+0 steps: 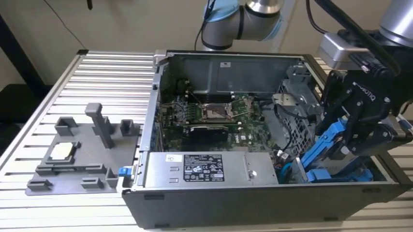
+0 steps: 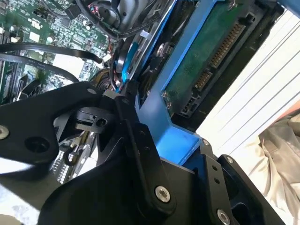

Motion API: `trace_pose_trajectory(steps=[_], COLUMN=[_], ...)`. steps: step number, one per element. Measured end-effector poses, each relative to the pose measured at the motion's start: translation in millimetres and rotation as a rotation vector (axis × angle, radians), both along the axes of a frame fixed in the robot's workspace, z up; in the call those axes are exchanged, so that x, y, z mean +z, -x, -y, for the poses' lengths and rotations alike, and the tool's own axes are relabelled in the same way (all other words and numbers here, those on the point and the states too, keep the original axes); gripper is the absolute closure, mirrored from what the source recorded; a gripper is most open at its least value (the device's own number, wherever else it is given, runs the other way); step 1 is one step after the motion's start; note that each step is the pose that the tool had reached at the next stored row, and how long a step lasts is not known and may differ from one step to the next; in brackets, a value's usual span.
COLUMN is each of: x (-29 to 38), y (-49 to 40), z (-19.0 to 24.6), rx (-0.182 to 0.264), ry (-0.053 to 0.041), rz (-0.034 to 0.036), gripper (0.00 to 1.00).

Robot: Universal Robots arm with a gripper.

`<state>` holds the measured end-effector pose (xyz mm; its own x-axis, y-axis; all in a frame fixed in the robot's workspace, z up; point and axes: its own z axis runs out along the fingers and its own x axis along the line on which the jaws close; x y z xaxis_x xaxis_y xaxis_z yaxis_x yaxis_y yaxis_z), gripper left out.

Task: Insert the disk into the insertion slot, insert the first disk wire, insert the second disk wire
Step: 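Insert the disk into the insertion slot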

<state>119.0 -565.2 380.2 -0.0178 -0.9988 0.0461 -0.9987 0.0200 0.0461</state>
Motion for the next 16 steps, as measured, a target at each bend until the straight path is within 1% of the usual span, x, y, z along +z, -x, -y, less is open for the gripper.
trace_pose_trajectory(steps=[1, 2, 3, 4, 5, 6, 7, 9, 12, 13, 16], x=[-0.1, -0.1, -0.3, -0.3, -0.4, -0.4, -0.4, -0.4, -0.8, -0.8, -0.6], y=[0.1, 0.3, 0.5, 0.7, 0.8, 0.9, 1.1, 1.7, 3.2, 3.8, 4.1], z=[-0.2, -0.4, -0.6, -0.8, -1.0, -1.1, -1.1, -1.1, -1.5, -1.8, -2.0], rx=[0.0, 0.0, 0.0, 0.0, 0.0, 0.0, 0.0, 0.0, 0.0, 0.0, 0.0], ry=[0.0, 0.0001, -0.0001, -0.0002, -0.0004, -0.0003, -0.0002, -0.0024, -0.0132, -0.0145, -0.0146], rz=[0.0003, 0.0005, 0.0009, 0.0013, 0.0016, 0.002, 0.0024, 0.0037, 0.0069, 0.0078, 0.0083], gripper=[0.45, 0.54, 0.54, 0.6, 0.6, 0.65, 0.67, 0.67, 0.67, 0.67, 0.67])
